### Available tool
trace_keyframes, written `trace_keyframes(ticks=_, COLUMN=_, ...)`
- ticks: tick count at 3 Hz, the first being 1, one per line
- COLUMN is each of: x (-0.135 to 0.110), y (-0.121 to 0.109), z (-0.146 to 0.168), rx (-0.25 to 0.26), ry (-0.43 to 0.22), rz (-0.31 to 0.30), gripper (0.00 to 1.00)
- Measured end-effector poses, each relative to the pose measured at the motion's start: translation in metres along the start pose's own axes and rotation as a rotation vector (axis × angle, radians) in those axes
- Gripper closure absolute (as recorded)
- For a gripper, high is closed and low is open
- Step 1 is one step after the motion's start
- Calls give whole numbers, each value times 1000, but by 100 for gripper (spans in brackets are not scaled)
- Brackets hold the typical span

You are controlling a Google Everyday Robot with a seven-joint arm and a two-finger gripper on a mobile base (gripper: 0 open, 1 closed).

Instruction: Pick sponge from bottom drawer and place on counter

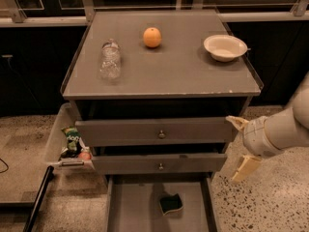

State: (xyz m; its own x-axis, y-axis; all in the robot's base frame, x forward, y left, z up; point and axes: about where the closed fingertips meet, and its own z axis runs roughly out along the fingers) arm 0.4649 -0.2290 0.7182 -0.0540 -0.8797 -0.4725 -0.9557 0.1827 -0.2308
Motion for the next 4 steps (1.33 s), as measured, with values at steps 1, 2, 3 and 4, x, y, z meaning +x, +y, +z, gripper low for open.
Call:
trace_keyframes(ticks=1, x=37, y=8, z=50, rx=-35, ry=5, rz=85, gripper=0)
trace_keyframes(ticks=2, x=71, y=18, z=107, rx=-63, ry=13, rz=136, gripper=0)
trace_keyframes(ticks=3, x=90, y=30, z=153, rx=-85, ry=18, rz=120, gripper=0)
trace_keyframes(ticks=4, x=105, y=41, z=192, rx=-108, ry=12, rz=99, gripper=0)
